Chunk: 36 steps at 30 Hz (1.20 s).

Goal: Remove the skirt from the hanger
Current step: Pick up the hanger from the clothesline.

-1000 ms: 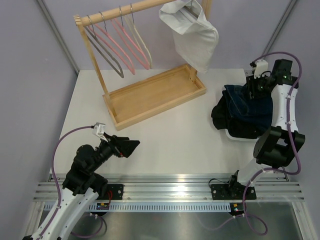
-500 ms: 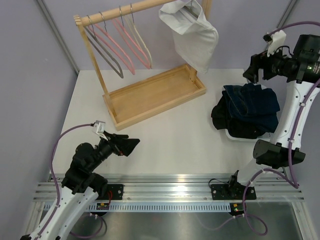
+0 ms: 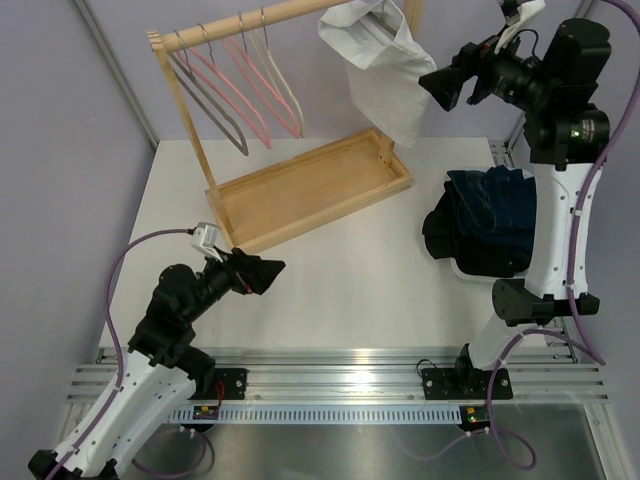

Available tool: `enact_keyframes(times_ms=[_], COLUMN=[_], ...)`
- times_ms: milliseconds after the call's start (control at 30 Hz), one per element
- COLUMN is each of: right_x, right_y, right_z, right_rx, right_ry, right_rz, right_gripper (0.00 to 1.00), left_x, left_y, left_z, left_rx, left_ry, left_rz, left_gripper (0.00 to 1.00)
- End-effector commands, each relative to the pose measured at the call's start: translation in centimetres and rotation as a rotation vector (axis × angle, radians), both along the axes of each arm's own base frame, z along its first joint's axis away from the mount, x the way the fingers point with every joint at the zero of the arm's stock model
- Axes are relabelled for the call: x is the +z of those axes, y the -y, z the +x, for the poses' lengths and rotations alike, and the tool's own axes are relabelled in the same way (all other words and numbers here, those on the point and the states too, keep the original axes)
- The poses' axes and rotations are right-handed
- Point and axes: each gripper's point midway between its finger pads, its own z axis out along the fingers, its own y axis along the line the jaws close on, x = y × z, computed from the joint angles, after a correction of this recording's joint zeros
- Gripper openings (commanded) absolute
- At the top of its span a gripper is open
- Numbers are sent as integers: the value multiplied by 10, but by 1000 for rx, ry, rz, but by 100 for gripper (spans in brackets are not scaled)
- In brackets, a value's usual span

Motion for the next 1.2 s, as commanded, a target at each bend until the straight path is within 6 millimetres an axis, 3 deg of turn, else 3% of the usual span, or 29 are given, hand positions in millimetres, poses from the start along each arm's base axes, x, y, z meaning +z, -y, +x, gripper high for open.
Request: enact_keyframes(times_ms=[0, 33, 167, 600, 1033, 1167], right_x=[18, 18, 6, -37, -57, -55], right_y=[-6, 3, -1, -17, -28, -35], right_z=[42, 55, 83, 137, 145, 137], right_rx=[-200, -292, -347, -369, -304, -252], right_ry=[15, 22, 1, -29, -47, -46], right_rz=[143, 159, 191, 149, 85, 68], right_gripper=[93, 93, 89, 72, 34, 4], left_x=[38, 38, 38, 30, 26, 25], left_y=[-1, 0, 2, 6, 8, 8], left_z=[11, 12, 16, 21, 21, 18], left_rx=[29, 29, 26, 11, 3, -3], left_ry=[97, 96, 92, 76, 71, 70], left_rz=[-33, -32, -32, -5, 0, -6], left_gripper=[99, 99, 99, 99, 99, 99])
